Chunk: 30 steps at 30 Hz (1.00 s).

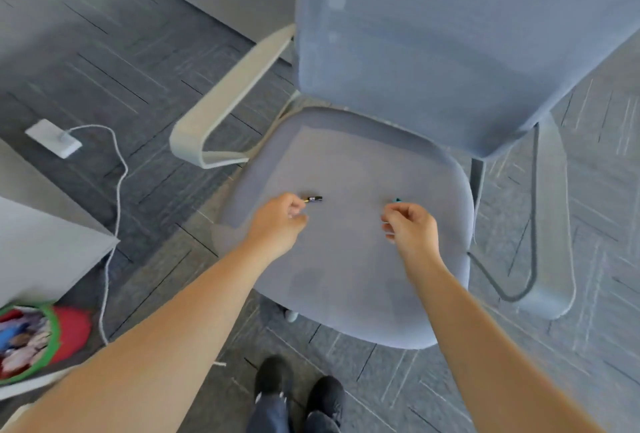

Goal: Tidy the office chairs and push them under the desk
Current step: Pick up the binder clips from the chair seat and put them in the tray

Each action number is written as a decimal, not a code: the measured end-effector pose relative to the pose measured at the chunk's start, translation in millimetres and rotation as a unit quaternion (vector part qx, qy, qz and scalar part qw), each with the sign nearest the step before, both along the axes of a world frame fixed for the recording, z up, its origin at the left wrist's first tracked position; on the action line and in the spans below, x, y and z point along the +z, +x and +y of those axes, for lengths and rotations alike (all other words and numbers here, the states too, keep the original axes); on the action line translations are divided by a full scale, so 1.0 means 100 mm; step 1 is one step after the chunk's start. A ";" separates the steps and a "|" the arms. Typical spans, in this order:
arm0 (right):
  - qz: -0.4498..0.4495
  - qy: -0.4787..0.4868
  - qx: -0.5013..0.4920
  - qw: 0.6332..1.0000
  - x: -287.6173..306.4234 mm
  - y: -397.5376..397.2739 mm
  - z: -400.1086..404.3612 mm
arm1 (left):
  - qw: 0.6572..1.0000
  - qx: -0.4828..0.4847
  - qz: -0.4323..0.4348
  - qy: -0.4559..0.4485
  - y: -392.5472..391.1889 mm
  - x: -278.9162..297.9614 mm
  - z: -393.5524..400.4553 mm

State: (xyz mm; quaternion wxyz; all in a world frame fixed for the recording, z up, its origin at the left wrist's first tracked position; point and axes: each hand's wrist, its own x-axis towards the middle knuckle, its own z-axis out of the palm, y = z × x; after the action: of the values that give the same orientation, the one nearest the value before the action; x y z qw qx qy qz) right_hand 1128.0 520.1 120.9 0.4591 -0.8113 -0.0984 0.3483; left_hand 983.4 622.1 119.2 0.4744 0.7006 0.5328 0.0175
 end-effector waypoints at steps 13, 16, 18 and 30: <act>0.070 -0.025 -0.051 0.996 -1.22 0.31 0.43 | 0.954 -0.195 0.194 0.120 0.76 -1.52 0.63; 0.049 -0.045 -0.077 0.995 -1.29 0.38 0.44 | 0.941 -0.222 0.214 0.138 0.84 -1.57 0.66; -0.004 -0.064 -0.103 0.993 -1.30 0.45 0.40 | 0.946 -0.224 0.194 0.131 0.92 -1.53 0.65; -0.279 -0.265 0.202 0.901 -1.75 0.90 0.24 | 0.974 -0.209 0.029 0.078 1.47 -1.58 0.56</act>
State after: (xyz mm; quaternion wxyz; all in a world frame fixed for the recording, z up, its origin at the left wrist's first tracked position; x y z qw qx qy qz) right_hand 1217.9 543.8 -54.0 0.1008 -0.9296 -0.2887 0.2060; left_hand 1130.4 677.8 -38.6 0.3955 0.8317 0.3850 -0.0607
